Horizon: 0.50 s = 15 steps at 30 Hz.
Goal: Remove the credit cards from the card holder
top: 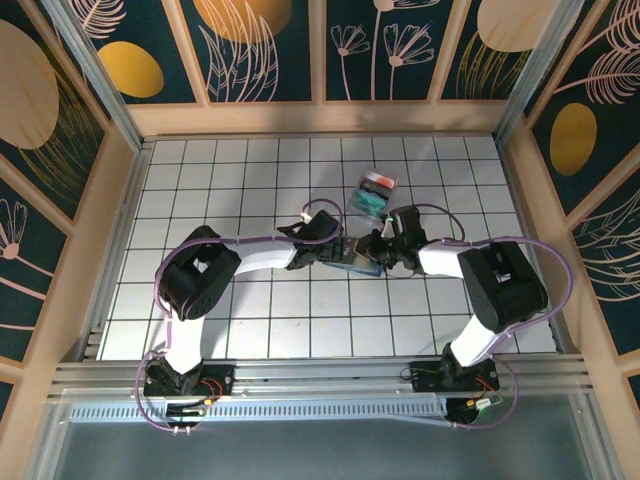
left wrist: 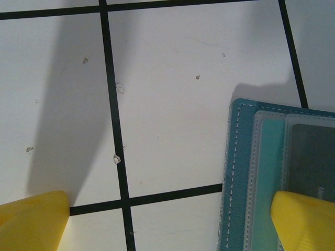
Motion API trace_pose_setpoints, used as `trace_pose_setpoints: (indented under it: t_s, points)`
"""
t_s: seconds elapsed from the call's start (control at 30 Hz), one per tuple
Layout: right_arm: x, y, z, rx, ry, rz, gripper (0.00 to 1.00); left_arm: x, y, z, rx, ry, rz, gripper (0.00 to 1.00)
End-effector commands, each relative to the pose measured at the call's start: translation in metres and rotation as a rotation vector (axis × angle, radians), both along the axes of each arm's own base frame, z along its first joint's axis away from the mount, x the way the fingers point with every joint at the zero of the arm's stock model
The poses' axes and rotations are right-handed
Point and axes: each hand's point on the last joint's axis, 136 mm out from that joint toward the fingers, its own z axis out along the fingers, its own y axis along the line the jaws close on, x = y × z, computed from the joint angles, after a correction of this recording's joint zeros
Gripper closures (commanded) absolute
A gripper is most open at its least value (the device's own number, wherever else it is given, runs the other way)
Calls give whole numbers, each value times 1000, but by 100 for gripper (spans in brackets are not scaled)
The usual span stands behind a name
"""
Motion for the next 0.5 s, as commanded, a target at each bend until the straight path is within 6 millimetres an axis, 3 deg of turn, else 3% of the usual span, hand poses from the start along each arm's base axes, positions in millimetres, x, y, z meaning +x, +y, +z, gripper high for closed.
trace_pose_setpoints:
  t_s: [0.0, 0.47]
  points:
    - [-1, 7, 6, 26, -22, 21, 90, -26, 34, -43, 157, 128, 9, 1]
    - [0, 21, 11, 152, -28, 32, 86, -25, 32, -42, 149, 129, 6, 1]
